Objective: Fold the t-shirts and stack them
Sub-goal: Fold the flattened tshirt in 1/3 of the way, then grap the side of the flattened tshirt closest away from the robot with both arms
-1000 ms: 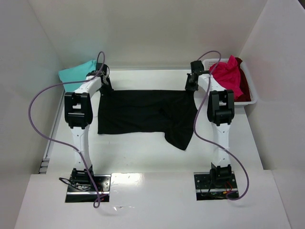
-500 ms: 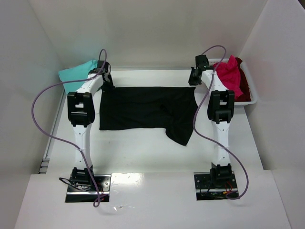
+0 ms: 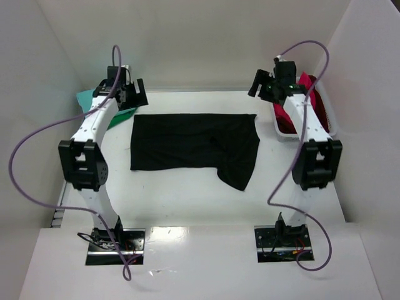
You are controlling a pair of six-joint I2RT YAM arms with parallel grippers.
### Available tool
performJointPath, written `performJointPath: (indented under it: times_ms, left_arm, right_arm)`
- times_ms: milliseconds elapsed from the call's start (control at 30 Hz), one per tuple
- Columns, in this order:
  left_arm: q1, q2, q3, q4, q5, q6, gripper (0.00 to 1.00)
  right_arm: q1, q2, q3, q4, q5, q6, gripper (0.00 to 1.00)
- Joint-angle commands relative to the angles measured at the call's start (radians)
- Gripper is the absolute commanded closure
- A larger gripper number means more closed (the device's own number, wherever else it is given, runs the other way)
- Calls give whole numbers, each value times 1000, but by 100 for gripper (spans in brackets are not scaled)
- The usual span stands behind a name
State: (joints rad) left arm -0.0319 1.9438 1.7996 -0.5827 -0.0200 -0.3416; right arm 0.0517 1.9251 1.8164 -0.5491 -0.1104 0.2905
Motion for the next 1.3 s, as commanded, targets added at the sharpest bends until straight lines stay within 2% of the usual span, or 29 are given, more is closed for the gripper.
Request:
performJointPath:
  times_ms: [0,67,267,467,633,700,867,1000,1133,1267]
  left_arm:
    - [-5,-123,-123,12,3,0,4]
    - [-5,-195,-190,12,12,-34,1]
    - [-5,-335,-472,12,29,-131,1]
    - [-5,-440,-627,21,49,-233,1]
    - [-5,-532,-738,30,78,-324,1]
    - [-5,-551,-738,30,68,-336,1]
    - [-5,-609,-747,12,58,-347,1]
    - [-5,-609,-727,1,49,-315,1]
    - [-5,-556,-707,11,49,-289,1]
    - [-5,-508,-677,11,61,-261,1]
  right_arm:
    - [2,-185,-208,55,38,-2,10]
    - [2,-256,-346,46,52,7,0]
    - [-7,-507,-679,-3,38,119,0]
    - [-7,-698,-935,-31,-127,280,0]
    - [-7,-761,-944,-101,-204,377,0]
    - [-7,-779,-956,-112,-235,426,0]
    - [33,-931,-1135,-66,-195,599,0]
    - [97,-940,-1145,-65,-126,686,0]
    - [207,-959,-1247,9,-74,803,0]
    - [261,-940,-1283,32,-11,887,0]
